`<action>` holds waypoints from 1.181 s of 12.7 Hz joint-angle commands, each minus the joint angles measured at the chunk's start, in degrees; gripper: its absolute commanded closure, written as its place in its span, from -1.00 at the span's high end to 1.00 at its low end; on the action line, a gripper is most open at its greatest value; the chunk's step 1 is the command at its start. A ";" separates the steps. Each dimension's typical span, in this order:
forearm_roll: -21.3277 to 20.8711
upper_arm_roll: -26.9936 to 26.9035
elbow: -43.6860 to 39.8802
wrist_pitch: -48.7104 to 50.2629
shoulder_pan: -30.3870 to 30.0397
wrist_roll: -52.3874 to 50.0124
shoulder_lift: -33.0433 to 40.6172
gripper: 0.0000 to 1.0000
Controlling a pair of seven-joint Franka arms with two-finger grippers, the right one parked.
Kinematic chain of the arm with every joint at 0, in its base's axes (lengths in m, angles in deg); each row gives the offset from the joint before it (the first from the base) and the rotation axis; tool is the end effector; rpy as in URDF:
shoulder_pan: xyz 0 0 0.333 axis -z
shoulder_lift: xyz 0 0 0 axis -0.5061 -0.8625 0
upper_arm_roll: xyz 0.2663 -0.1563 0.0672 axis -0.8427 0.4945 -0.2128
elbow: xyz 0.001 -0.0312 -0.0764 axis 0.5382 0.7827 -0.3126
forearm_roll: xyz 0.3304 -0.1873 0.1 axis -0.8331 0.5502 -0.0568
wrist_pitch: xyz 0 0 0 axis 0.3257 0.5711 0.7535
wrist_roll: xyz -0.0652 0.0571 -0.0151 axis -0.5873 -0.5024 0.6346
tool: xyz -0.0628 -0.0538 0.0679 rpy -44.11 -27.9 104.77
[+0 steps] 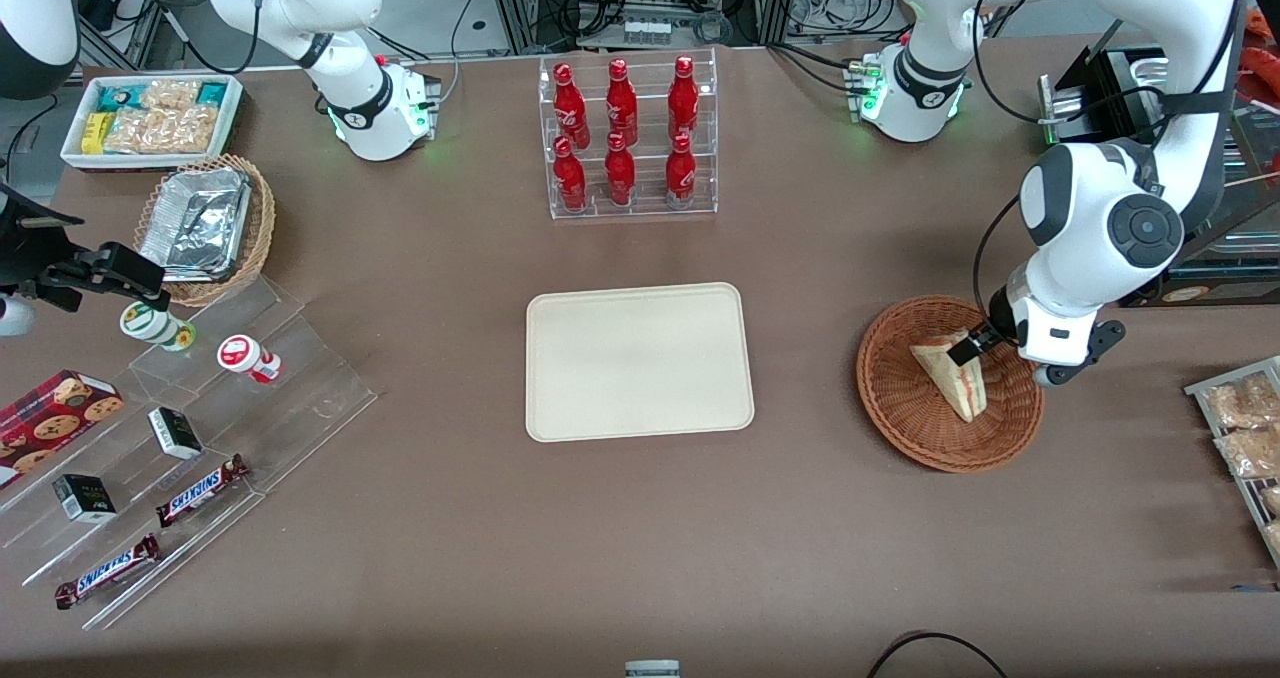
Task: Place sandwich from basket to tray
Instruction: 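Lower the left gripper and close it on the wrapped sandwich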
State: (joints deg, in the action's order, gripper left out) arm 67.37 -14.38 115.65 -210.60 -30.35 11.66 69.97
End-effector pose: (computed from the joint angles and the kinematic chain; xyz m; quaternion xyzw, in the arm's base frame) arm 0.5441 -0.0411 0.3240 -0.9555 -0.2942 0.0192 0.0012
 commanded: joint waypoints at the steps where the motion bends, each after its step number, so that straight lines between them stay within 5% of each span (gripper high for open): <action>1: 0.32 0.12 0.60 -2.97 -0.05 -1.55 -1.39 1.00; 11: 0.23 0.12 0.60 -8.26 0.39 -4.45 -8.34 1.00; 12: 0.15 0.12 0.69 -8.26 0.47 -4.45 -8.51 0.58; 14: -0.55 0.12 1.30 -8.08 0.47 -4.10 -8.25 -0.85; 15: -0.65 0.12 1.39 -7.73 0.47 -3.58 -8.08 -1.00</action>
State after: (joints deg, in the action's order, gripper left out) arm 67.29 -14.26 116.06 -217.82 -30.17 8.39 61.28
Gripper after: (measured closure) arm 0.344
